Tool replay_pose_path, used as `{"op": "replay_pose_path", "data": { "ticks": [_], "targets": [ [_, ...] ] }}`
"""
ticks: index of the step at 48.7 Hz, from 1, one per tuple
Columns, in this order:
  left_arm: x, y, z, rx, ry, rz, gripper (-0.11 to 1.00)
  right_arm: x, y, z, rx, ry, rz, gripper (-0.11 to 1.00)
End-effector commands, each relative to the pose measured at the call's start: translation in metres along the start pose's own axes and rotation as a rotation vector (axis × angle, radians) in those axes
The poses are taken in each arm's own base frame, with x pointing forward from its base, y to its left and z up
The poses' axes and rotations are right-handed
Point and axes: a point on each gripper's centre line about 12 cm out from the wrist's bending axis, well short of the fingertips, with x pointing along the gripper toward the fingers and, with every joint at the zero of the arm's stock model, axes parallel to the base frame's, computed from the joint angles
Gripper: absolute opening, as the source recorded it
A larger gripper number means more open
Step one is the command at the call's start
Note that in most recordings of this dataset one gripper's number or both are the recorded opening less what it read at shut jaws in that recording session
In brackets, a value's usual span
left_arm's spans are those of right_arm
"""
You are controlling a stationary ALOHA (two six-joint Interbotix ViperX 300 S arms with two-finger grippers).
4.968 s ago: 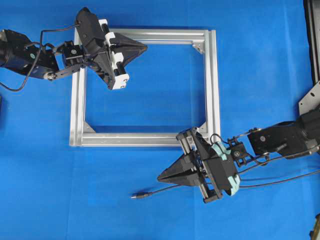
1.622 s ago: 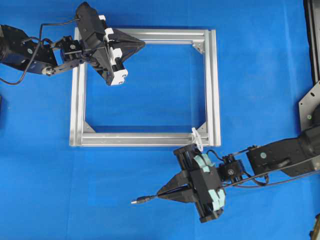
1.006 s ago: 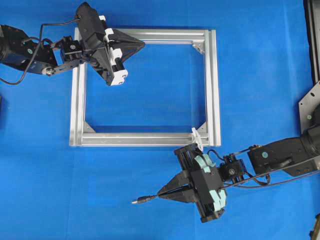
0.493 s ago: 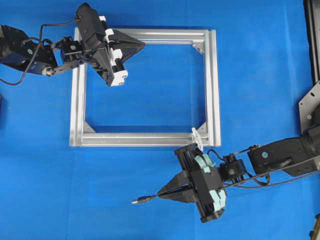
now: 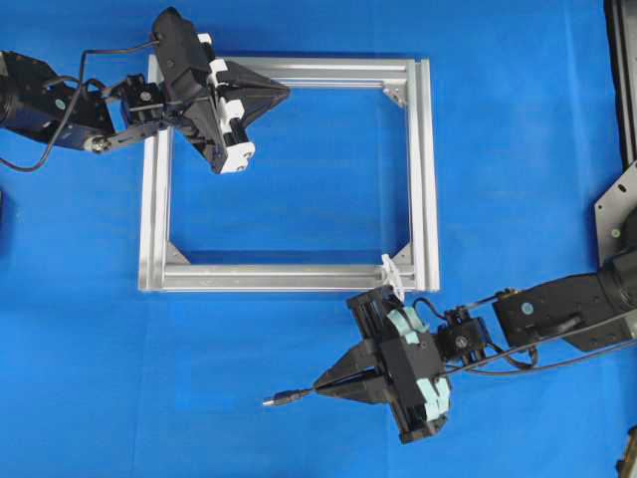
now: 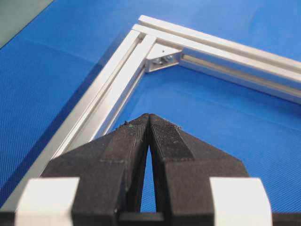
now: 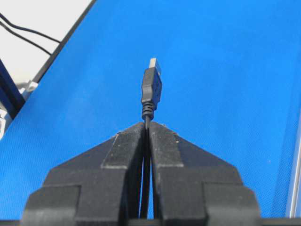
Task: Insert the wire through the string loop located on the right side.
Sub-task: 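Lift the USB cable with the right gripper, then carry the cable plug right and align it with the white zip-tie loop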
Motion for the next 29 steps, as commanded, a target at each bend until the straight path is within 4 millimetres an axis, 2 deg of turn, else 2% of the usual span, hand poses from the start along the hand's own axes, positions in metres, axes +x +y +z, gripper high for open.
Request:
{"op": "replay_pose_path", "data": {
  "ticks": [1,11,23,29],
  "targets": [
    [-0.001,-0.002,0.014,0.001,-0.043,-0.008,0.0,-0.004,0.003,0.014,0.001,-0.039,0.007,-0.03],
    [-0.001,-0.004,0.014,0.002,-0.042,-0.012,0.0,-0.024,0.005,0.002,0.014,-0.016,0.012,-0.03],
    [-0.002,-0.008,0.014,0.004,-0.042,-0.021,0.0,-0.074,0.009,-0.026,0.027,0.025,0.028,-0.03],
    [-0.002,-0.009,0.014,0.005,-0.041,-0.026,0.0,-0.102,0.003,-0.039,0.049,0.028,0.016,-0.03]
  ]
}}
